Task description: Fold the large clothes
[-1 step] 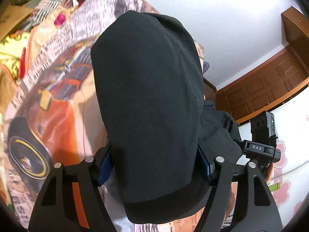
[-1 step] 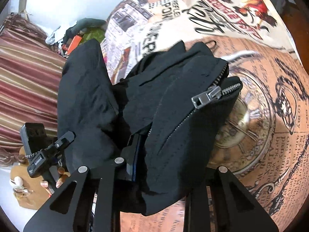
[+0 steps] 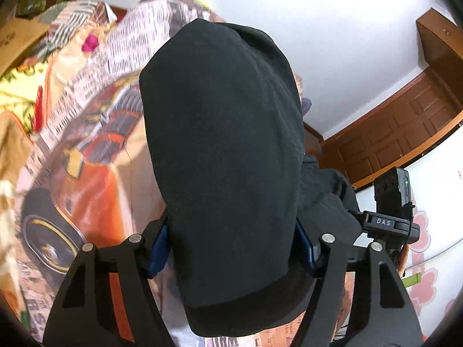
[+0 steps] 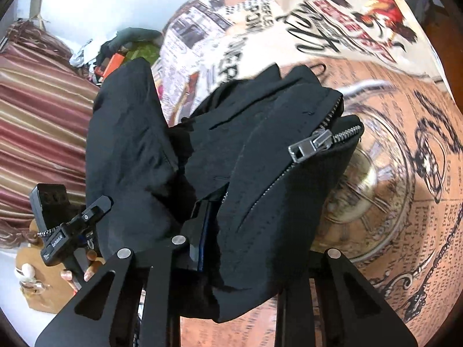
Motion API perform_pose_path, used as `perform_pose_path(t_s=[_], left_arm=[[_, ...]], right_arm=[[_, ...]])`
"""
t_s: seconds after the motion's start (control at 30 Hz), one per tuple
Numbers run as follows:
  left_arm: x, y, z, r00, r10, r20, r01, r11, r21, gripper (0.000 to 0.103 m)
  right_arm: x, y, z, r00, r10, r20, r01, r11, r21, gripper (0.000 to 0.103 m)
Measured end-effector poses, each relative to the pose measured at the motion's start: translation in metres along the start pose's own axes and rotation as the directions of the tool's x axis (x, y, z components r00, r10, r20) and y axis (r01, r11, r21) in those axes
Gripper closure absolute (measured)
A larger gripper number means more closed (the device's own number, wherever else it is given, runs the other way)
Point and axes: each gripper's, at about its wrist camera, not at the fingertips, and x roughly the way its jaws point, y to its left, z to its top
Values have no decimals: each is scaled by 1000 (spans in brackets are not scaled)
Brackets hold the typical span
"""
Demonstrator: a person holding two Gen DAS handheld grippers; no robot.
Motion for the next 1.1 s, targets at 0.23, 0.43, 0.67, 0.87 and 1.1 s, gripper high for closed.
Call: perform_pose_path(t_s=[0.23,0.43,0.67,0.87,1.1], left_arm=[[-45,6,35,995,-4,99,1,1000,28,34],[-86,24,74,983,14,185,-27,997,69,34],[-111,70,118,963,70,260,-92,993,73,34],[-92,132,160,960,111,259,-120,993,21,34],[-19,213,163,980,158,120,-150,986,-73,34]], right_arm=[[3,55,27,998,20,57,-15,996,-87,82],[21,97,53,994,64,93,-51,988,-143,82],[70,142,82,989,99,108,-77,977,-197,82],[131,162,107,992,93,89,-72,974,-217,83],[224,132,123,1000,23,-11,-24,992,-125,83]])
